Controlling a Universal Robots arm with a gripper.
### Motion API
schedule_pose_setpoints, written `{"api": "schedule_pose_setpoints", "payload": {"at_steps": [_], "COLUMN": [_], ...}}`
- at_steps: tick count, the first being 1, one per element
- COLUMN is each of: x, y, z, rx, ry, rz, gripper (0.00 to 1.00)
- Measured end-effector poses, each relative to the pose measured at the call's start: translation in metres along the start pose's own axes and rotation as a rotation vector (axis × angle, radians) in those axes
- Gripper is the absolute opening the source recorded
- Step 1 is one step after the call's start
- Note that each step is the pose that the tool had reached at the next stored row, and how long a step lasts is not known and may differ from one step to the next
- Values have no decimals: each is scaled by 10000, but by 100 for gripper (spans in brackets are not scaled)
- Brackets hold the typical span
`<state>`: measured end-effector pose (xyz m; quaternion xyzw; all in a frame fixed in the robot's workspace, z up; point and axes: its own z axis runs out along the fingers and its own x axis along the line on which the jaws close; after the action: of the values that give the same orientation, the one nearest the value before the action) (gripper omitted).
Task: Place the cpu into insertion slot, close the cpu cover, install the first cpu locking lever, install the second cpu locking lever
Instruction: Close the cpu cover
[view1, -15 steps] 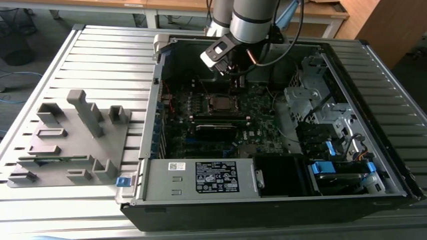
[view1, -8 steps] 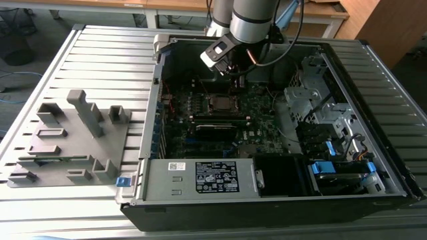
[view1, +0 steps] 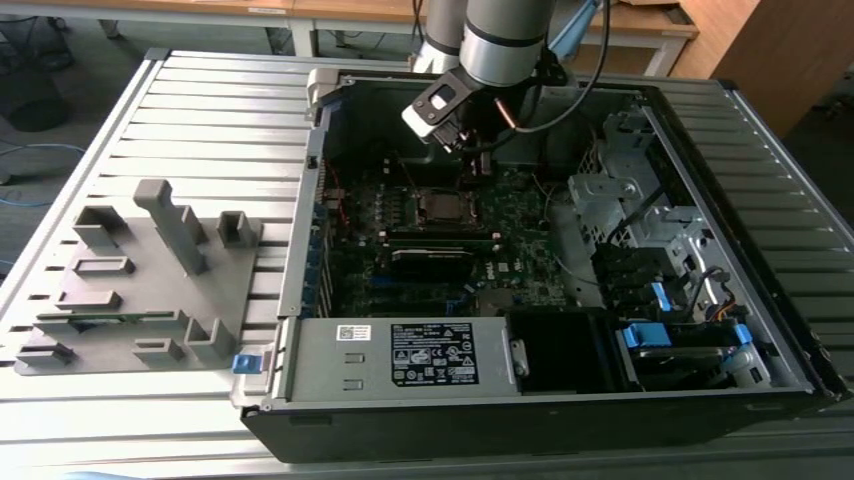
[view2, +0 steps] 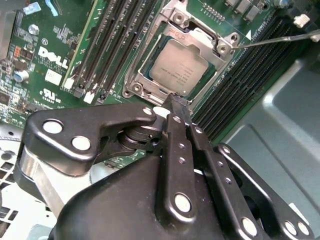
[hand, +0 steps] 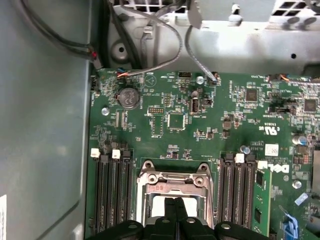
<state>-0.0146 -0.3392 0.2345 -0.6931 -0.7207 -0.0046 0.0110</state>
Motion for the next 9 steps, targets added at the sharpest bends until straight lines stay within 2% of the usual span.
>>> {"api": "schedule_pose_setpoints", "payload": {"at_steps": [9], "x": [0], "y": [0], "z": [3], "rx": [34], "ry": [-13], "rz": [-1540], "gripper": [10]}}
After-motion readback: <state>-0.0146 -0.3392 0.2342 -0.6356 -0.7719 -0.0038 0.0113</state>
